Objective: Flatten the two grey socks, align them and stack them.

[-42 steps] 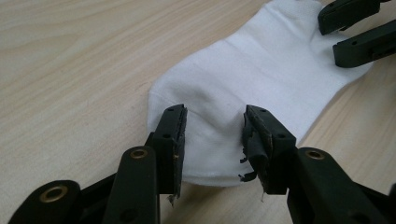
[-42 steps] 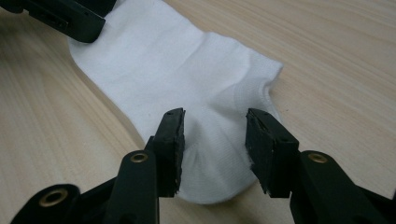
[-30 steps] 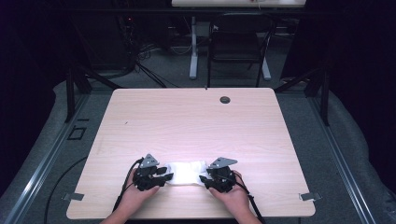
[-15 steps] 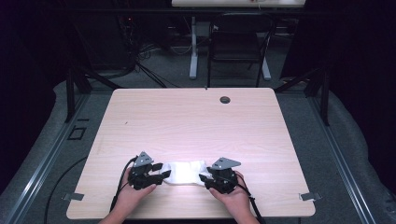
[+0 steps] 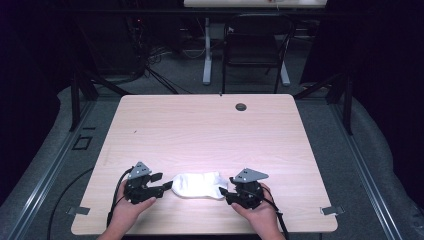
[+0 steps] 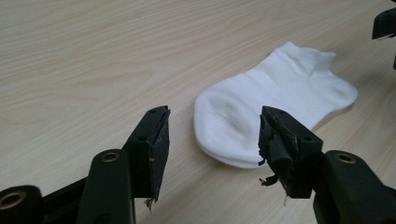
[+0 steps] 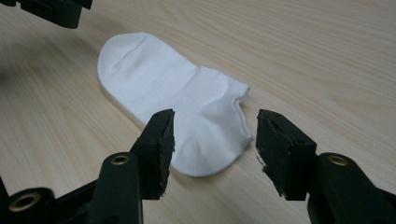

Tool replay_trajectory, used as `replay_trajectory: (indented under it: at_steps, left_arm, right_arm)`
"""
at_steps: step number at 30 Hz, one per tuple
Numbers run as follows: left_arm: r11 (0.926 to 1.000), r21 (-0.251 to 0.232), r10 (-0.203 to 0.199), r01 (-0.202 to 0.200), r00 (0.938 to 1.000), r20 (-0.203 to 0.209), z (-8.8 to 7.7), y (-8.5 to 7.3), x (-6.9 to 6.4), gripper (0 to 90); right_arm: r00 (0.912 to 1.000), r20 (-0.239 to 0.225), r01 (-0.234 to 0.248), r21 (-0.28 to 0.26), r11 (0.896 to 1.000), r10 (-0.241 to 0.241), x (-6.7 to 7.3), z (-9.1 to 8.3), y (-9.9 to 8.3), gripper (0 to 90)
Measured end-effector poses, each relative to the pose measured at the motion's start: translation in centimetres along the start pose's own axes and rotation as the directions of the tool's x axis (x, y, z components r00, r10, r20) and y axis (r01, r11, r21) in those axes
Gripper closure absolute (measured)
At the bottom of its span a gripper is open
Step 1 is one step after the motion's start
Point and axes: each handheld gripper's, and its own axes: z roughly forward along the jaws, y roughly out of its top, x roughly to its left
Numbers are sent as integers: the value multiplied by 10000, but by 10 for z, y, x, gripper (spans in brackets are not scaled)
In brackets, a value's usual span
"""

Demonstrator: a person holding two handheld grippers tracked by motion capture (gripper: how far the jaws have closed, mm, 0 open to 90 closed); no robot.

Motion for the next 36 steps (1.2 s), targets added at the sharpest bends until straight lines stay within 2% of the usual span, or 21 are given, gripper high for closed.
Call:
replay_trajectory:
  at_steps: [4, 13, 15, 20, 21, 23, 27, 28, 32, 36]
  left_arm:
    - [9998, 126, -126, 126, 9999, 48, -6, -1, 1, 429]
    - [9996, 251, 110, -107, 9999, -114, -11, -11, 1, 429]
    - [9995, 293, 132, -129, 9998, -119, -10, -12, 2, 428]
    - [9993, 378, 83, -80, 9999, -72, -4, -16, 4, 429]
    - [9987, 447, 247, -241, 9996, -121, -1, -17, 4, 429]
    - [9981, 523, 320, -311, 9994, -163, 1, -18, 4, 429]
    - [9966, 653, 507, -493, 9985, -202, 5, -20, 2, 429]
    - [9964, 641, 563, -551, 9983, -171, 5, -19, 2, 428]
    - [9955, 662, 692, -674, 9973, -243, 7, -20, 1, 423]
    - [9956, 673, 663, -647, 9975, -226, 8, -20, 1, 421]
  right_arm:
    - [10000, -63, -13, 151, 9999, 14, 1, -6, -2, 456]
    - [9999, -141, -32, 233, 9997, 36, 4, -17, -10, 448]
    - [10000, -33, -35, 154, 9999, 36, 2, -17, -14, 448]
    - [9998, 153, -124, 69, 9999, 123, -4, -18, -20, 449]
    - [9996, 276, -115, 84, 9999, 113, -8, -17, -23, 449]
    - [9991, 415, -109, 122, 9999, 104, -11, -16, -26, 453]
    - [9984, 346, -460, 228, 9987, 452, -17, -12, -32, 455]
    - [9979, 338, -553, 181, 9983, 547, -17, -11, -33, 455]
    - [9984, 415, -409, 342, 9986, 395, -16, -9, -35, 455]
    - [9982, 405, -460, 329, 9984, 446, -15, -6, -37, 456]
